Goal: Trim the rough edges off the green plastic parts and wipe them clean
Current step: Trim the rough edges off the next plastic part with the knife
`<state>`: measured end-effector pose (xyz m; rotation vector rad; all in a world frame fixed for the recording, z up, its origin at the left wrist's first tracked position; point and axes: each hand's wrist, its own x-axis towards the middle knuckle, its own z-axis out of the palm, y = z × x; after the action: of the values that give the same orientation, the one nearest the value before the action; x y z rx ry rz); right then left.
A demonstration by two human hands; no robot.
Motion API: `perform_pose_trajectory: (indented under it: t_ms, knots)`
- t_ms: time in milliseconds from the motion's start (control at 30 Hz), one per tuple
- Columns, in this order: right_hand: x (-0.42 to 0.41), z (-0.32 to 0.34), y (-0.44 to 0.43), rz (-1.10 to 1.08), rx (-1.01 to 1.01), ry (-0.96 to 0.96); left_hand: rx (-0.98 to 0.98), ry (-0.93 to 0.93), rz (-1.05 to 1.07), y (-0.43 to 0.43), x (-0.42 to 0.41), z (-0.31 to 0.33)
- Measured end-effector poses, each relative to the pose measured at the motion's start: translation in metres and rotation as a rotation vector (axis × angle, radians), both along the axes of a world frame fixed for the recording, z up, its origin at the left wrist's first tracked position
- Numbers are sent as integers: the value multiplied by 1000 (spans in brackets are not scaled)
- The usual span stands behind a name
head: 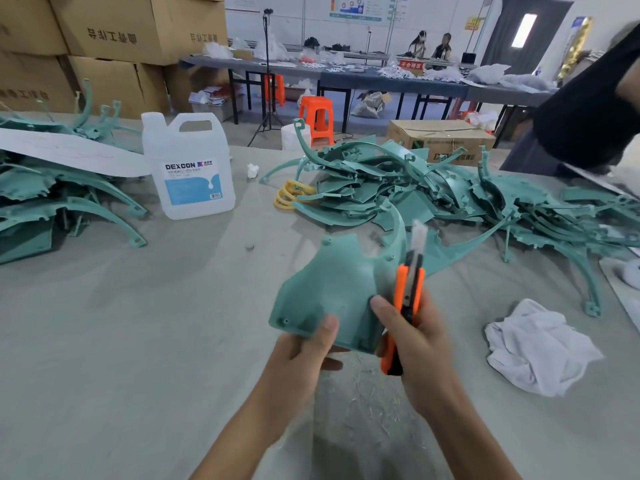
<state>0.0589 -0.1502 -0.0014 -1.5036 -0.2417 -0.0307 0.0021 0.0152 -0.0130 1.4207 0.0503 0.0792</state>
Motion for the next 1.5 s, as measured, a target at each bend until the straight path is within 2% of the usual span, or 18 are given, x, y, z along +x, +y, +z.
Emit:
perform_pose_trajectory:
  t_ms: [133,267,367,433,500,567,667,800,933,1067,1233,1300,1400,1500]
  knots:
    - [7,15,-20,75,-153,-30,-113,-24,-47,28,-13,-1]
    - [13,23,-19,249,-322,-89,8,86,-217,35,-14,-10]
    - [17,20,-16,85,-499,-201,84,103,39,34,-8,-23]
    - [17,15,-22,26,-658,-236,3,159,242,39,-1,-32]
    - [12,3,-27,62,-788,-237,-29,191,380,46,5,-36]
    - [-2,-12,-27,134,-869,-223,79,170,514,50,10,-35]
    - [-27,-32,-20,198,-857,-233,52,113,623,49,19,-32]
    - [-42,-35,-10,219,-786,-314,-59,109,649,42,23,-20]
    - [-44,-30,-4,232,-832,-344,-86,139,651,39,20,-13]
    - [-44,-30,-2,231,-867,-356,-174,162,634,41,15,-8]
    - [-38,-20,-3,268,-863,-398,-167,164,518,46,3,7]
    - [-35,-16,-3,233,-847,-423,-209,140,455,48,-3,17]
    - [-13,-14,-5,64,-776,-401,-269,103,329,47,-19,35]
    - [20,-8,-10,-98,-893,-324,-351,77,247,44,-36,48]
